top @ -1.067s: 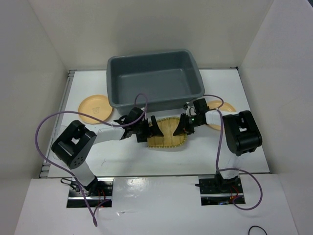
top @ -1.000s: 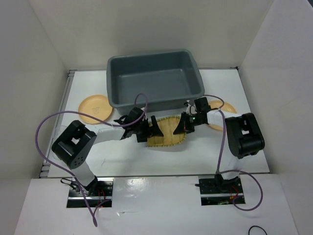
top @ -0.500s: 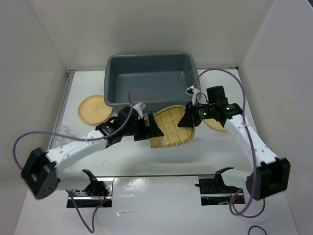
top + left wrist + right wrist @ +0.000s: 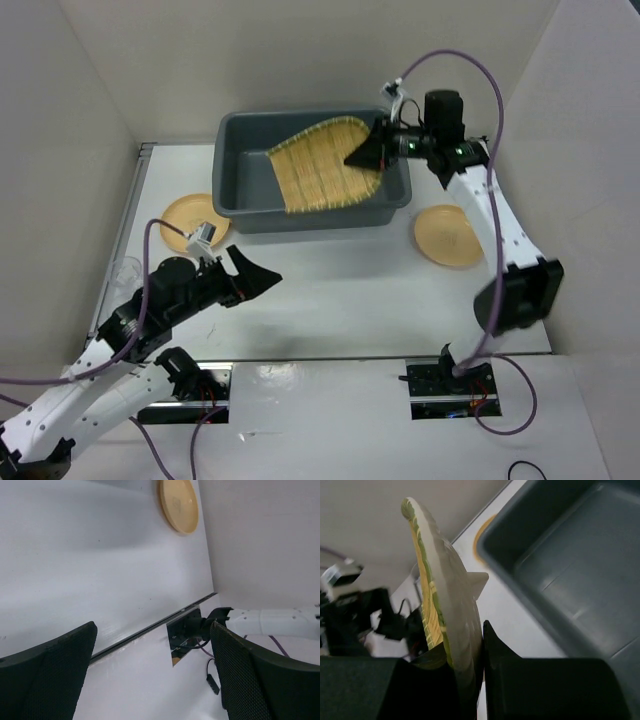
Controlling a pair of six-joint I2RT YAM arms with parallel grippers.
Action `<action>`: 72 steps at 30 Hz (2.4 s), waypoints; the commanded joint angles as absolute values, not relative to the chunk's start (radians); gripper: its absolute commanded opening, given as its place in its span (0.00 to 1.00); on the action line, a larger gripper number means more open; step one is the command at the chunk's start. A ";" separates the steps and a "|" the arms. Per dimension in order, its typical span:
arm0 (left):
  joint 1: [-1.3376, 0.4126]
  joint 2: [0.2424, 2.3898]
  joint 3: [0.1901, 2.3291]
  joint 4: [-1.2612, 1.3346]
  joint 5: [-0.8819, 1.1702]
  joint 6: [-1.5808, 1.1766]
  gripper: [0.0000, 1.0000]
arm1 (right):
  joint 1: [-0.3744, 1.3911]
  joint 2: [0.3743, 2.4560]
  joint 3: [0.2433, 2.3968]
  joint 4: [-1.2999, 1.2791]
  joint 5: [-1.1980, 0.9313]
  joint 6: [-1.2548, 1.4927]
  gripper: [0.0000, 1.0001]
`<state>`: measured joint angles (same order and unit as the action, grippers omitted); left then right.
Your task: Place the mixed dishes into the plastic bin
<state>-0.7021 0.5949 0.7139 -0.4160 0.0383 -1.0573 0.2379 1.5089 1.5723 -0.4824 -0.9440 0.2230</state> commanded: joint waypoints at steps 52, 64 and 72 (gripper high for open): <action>-0.379 1.026 0.876 -0.425 0.224 -0.758 1.00 | 0.195 2.513 2.421 -0.488 -0.632 0.245 0.73; -0.360 0.962 0.836 -0.353 0.186 -0.739 1.00 | 0.049 2.166 2.571 -0.732 -0.396 0.252 0.88; -0.351 0.747 0.730 -0.376 0.176 -0.821 1.00 | -0.390 2.039 2.304 -1.063 -0.440 0.007 0.96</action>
<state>-0.3592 0.8223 0.7673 -0.3817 0.1860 -0.7792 -0.2623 2.0037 2.4218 -0.7982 -0.4026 0.1745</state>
